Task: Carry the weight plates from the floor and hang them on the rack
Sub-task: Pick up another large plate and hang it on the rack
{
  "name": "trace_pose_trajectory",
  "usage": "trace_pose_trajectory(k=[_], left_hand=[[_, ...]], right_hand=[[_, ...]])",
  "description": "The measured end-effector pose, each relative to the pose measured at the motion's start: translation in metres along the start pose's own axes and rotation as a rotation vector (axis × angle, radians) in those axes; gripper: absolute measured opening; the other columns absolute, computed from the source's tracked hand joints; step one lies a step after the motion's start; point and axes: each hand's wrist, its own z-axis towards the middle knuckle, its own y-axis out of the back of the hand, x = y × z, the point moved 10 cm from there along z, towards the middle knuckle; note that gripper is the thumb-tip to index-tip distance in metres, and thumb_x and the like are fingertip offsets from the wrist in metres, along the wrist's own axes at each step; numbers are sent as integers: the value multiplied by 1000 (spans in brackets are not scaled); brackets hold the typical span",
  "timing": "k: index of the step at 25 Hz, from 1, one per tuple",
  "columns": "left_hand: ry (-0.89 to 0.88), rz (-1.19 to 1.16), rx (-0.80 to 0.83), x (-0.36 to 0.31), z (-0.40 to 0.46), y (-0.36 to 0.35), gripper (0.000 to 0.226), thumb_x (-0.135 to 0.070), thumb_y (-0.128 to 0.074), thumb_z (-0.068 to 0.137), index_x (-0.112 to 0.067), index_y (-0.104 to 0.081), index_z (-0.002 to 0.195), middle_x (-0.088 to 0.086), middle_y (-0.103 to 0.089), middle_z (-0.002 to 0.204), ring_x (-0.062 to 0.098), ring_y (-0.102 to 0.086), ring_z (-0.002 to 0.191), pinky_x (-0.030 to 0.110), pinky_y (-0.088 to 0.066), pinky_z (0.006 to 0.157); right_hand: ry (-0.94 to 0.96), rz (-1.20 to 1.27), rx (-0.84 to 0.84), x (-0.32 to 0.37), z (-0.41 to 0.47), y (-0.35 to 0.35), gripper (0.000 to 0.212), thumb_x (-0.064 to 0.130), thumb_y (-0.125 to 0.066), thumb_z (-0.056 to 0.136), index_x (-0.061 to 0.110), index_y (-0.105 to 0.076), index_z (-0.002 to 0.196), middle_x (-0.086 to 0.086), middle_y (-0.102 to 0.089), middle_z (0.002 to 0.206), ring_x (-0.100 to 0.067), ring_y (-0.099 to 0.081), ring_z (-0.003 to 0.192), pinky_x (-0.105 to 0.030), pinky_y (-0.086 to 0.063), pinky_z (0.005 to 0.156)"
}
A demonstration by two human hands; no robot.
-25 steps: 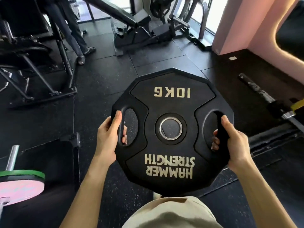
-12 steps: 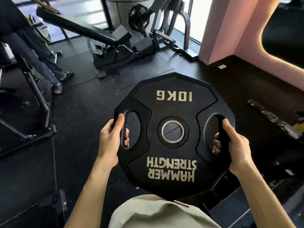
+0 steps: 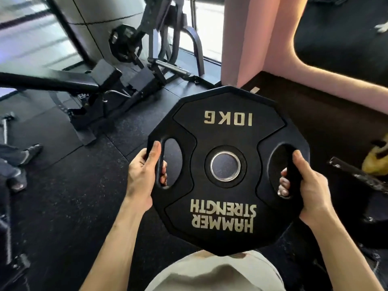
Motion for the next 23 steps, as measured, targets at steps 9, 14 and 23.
trace_pose_trajectory(k=[9,14,23], left_hand=[[-33,-7,222,-55,259,-199,38,-51,-61,90,-17,-50,76,5,-54,61,18,-43,43,24,-38,40],[-12,-25,342,-88,374,-321,40,-52,-64,86,-16,-52,78,6,-54,61,18,-42,42,23,-37,41],[30,44,690,-106,588,-567,40,-55,-67,81,-19,-53,73,8,-51,61,21,-40,45,24,-35,43]], right_hand=[[69,83,-188,112,235,-19,53,61,-79,60,11,-63,62,-7,-51,56,-17,-47,46,-25,-40,43],[111,91,-315,190,336,-13,57,64,-79,56,10,-63,65,-8,-52,57,-18,-47,47,-28,-41,46],[244,185,-651,273,510,6,52,63,-75,65,14,-62,58,-7,-51,57,-18,-47,46,-28,-41,46]])
